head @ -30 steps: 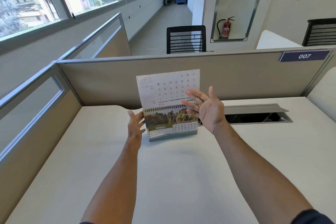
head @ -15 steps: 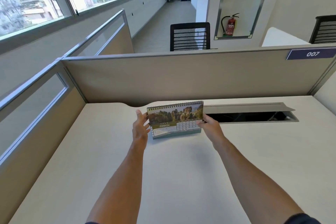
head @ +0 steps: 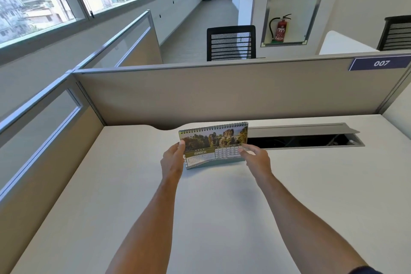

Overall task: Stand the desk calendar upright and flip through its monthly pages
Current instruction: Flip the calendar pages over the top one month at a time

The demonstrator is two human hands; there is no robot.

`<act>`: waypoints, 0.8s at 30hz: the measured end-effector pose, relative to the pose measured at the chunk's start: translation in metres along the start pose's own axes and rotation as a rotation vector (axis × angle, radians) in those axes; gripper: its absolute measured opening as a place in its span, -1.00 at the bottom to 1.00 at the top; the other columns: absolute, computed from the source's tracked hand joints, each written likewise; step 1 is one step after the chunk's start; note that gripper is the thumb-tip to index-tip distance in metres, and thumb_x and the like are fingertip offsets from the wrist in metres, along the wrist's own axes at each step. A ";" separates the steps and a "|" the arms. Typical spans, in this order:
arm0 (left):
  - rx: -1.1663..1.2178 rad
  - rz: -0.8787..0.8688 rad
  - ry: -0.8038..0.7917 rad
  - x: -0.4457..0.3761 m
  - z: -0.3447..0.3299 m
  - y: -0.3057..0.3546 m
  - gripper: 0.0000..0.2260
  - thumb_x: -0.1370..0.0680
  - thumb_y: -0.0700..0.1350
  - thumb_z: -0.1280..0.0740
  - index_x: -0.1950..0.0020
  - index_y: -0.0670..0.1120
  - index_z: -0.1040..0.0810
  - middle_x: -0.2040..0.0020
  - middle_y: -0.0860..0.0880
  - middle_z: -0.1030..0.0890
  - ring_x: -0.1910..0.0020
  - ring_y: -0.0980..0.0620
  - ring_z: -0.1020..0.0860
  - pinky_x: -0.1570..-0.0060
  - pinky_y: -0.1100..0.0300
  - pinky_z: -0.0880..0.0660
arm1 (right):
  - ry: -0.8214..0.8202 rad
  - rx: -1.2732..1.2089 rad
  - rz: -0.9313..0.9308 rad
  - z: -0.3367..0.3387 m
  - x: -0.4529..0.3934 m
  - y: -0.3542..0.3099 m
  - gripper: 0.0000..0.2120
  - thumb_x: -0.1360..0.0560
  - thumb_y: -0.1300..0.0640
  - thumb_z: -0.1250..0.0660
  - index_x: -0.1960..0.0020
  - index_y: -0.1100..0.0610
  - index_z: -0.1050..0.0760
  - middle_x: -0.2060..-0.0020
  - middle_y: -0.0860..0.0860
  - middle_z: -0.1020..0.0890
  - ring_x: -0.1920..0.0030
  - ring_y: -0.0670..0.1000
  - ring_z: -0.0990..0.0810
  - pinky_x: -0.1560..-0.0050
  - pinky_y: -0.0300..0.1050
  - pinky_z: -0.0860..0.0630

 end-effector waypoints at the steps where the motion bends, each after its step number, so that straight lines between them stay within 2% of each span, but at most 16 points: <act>1: -0.065 -0.011 0.017 0.000 0.002 -0.002 -0.52 -0.62 0.17 -0.29 -0.43 -0.10 -0.54 -0.35 -0.16 -0.61 -0.20 -0.19 -0.61 -0.31 -0.15 -0.53 | 0.017 0.011 0.008 0.002 0.000 0.000 -0.69 -0.57 0.06 -0.45 -0.30 0.08 -0.67 -0.37 0.10 -0.62 -0.39 0.15 -0.55 -0.44 0.16 -0.46; 3: -0.153 -0.034 0.052 0.001 0.006 -0.006 -0.53 -0.59 0.11 -0.35 -0.42 -0.13 -0.55 -0.32 -0.16 -0.64 -0.21 -0.19 -0.64 -0.30 -0.16 -0.54 | 0.048 0.025 0.021 0.005 0.002 0.000 -0.69 -0.57 0.10 -0.44 -0.30 0.11 -0.66 -0.33 0.08 -0.66 -0.37 0.12 -0.57 -0.42 0.09 -0.48; 5: -0.188 -0.063 0.071 0.004 0.007 -0.008 -0.64 -0.59 0.09 -0.37 -0.26 -0.11 -0.63 -0.24 -0.15 -0.69 -0.13 -0.17 -0.67 -0.21 -0.13 -0.60 | 0.088 0.075 0.041 0.007 0.007 -0.002 -0.66 -0.58 0.13 -0.42 -0.35 0.10 -0.63 -0.29 0.05 -0.69 -0.32 0.09 -0.61 -0.35 0.02 -0.51; 7: -0.195 -0.082 0.076 0.006 0.006 -0.009 -0.74 -0.59 0.08 -0.36 -0.14 -0.06 -0.65 -0.18 -0.13 -0.72 -0.06 -0.14 -0.68 -0.13 -0.11 -0.64 | 0.141 0.149 0.072 0.011 0.012 -0.005 -0.61 -0.58 0.11 -0.42 -0.40 0.05 -0.59 -0.22 -0.01 -0.72 -0.22 0.05 -0.65 -0.21 -0.02 -0.56; 9: -0.195 -0.082 0.081 0.006 0.005 -0.010 -0.75 -0.62 0.08 -0.32 -0.15 -0.05 -0.64 -0.18 -0.12 -0.71 -0.06 -0.14 -0.68 -0.13 -0.11 -0.64 | 0.177 0.181 0.078 0.014 0.015 -0.005 -0.57 -0.55 0.09 -0.45 -0.41 0.03 -0.57 -0.10 -0.05 -0.75 -0.08 0.01 -0.67 -0.02 -0.06 -0.54; 12: -0.168 -0.060 0.091 0.002 0.006 -0.009 -0.80 -0.65 0.04 -0.26 -0.13 -0.01 -0.62 -0.20 -0.11 -0.70 -0.08 -0.12 -0.66 -0.16 -0.12 -0.62 | 0.144 0.149 0.064 0.013 0.013 -0.001 -0.68 -0.52 0.08 -0.51 -0.25 0.11 -0.65 0.08 -0.02 -0.72 0.07 0.01 -0.67 0.21 -0.19 -0.46; 15: -0.158 -0.065 0.103 0.000 0.009 -0.008 -0.81 -0.64 0.03 -0.30 -0.13 -0.03 -0.61 -0.14 -0.10 -0.71 -0.06 -0.11 -0.66 -0.15 -0.11 -0.62 | 0.133 0.106 0.063 0.019 0.010 0.002 -0.83 -0.51 0.07 -0.53 0.02 0.17 -0.68 0.15 0.01 -0.71 0.05 0.09 -0.70 0.21 -0.21 -0.49; 17: -0.187 -0.093 0.112 0.001 0.009 -0.008 -0.80 -0.60 0.03 -0.37 -0.11 -0.07 -0.63 -0.08 -0.06 -0.71 -0.07 -0.10 -0.66 -0.03 0.00 -0.64 | 0.130 0.067 0.053 0.024 0.009 0.005 -0.80 -0.49 0.07 -0.56 0.03 0.20 -0.69 0.15 0.04 -0.73 0.08 0.07 -0.69 0.16 -0.17 -0.54; 20: -0.226 -0.090 0.112 0.004 0.007 -0.013 -0.82 -0.57 0.01 -0.42 -0.04 -0.08 -0.62 -0.02 -0.03 -0.69 -0.01 -0.07 -0.64 0.27 0.29 -0.52 | 0.135 0.055 0.046 0.026 0.010 0.005 -0.81 -0.48 0.09 -0.57 0.01 0.18 -0.68 0.16 0.02 -0.72 0.14 0.02 -0.66 0.19 -0.17 -0.55; 24: -0.225 -0.075 0.101 0.004 0.005 -0.019 -0.82 -0.55 0.00 -0.45 0.03 -0.11 -0.64 0.05 -0.06 -0.70 0.05 -0.10 -0.67 0.35 0.32 -0.49 | 0.161 0.066 0.074 0.029 0.010 0.003 -0.90 -0.51 0.09 -0.53 0.04 0.12 -0.69 0.19 -0.03 -0.72 0.16 0.00 -0.67 0.25 -0.23 -0.50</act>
Point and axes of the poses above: each hand's wrist, its own x-axis away from the middle knuckle, its own z-axis out of the back of the hand, y = z × x, the point moved 7 cm from there along -x, towards the middle knuckle
